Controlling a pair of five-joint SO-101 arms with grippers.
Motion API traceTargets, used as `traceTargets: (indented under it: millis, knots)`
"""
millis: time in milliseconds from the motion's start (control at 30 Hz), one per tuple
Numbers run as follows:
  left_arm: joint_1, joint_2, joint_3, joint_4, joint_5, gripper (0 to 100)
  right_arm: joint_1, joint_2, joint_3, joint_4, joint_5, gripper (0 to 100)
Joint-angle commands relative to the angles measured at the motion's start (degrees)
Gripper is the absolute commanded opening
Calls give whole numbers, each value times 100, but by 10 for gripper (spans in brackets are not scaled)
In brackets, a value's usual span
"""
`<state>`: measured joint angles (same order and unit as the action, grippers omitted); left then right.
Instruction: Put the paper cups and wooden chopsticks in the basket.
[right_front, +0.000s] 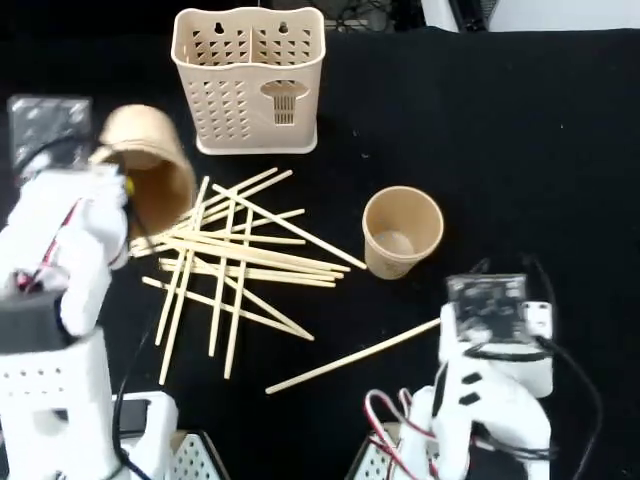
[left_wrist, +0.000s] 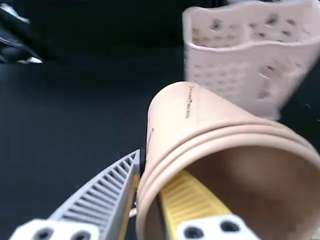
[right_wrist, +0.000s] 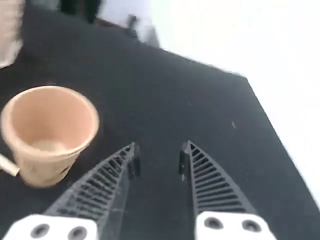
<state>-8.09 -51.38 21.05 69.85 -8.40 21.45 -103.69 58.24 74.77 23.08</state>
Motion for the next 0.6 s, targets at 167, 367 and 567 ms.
traceTargets:
  millis: [167,367,567]
  knots:
    - [1807,2470,-3081,1547,404,30,765,-224,382,-281,-879,60]
    - [2615,3437,-3829,1626,721,30,809,-224,435,-281,-870,12]
    - [3600,4018,-4418,1538,1046,30,1407,-224,954,-607,-905,12]
